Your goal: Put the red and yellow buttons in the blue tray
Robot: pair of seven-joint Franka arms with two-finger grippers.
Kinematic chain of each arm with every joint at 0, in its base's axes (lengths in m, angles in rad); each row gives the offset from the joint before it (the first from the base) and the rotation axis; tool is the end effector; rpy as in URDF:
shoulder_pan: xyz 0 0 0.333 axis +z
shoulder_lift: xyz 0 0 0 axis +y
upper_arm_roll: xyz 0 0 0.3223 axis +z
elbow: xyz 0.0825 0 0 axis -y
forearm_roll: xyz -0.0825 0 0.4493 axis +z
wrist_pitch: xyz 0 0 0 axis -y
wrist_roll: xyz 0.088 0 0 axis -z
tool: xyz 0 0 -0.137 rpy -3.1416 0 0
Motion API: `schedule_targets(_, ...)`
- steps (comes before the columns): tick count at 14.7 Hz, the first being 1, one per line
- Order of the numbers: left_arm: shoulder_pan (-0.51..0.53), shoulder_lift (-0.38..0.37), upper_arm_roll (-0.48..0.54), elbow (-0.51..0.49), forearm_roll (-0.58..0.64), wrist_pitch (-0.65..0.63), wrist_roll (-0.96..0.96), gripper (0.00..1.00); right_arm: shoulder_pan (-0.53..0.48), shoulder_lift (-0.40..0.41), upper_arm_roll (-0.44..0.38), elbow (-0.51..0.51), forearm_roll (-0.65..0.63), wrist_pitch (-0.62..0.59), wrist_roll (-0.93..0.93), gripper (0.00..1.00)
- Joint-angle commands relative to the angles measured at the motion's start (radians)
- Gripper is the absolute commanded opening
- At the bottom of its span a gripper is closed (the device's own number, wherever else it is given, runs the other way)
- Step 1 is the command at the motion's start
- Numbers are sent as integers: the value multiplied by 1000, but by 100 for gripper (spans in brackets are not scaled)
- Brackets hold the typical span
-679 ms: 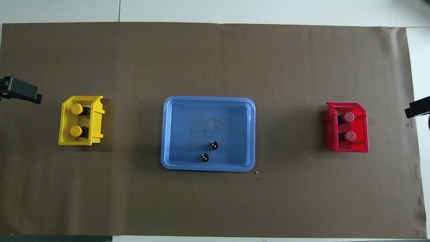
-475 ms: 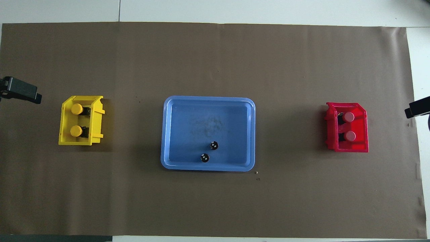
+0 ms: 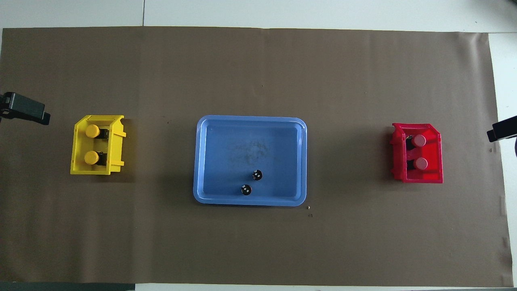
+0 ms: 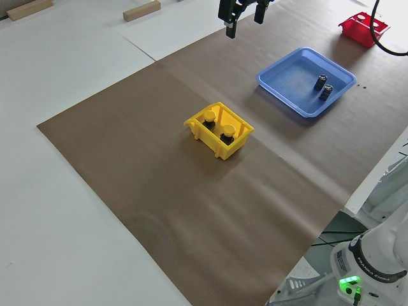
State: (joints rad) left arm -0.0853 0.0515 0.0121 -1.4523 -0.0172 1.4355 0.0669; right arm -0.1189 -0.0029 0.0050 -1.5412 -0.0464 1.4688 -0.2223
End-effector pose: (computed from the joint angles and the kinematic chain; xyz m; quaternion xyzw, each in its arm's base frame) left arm 0.6183 -0.0481 0.6204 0.9969 -0.0708 -0.0342 0.0081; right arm 0.6015 -0.0756 0.6100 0.9977 0.0526 -0.0381 0.0170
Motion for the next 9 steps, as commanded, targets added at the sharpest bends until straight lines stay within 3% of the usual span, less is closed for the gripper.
schedule_targets(1,-1,-28,2,-31,3,-3,-10,100,11,-52,6,-170,20,187,-9,78)
schedule_targets(4,-1,-28,2,-31,3,-3,-10,100,24,-28,6,-287,48,353,-3,76)
schedule_targets(7,-1,-28,2,-31,3,-3,-10,100,21,41,6,-327,51,436,-3,75)
schedule_targets(9,-1,-28,2,-31,3,-3,-12,100,10,43,6,-397,53,519,-3,72)
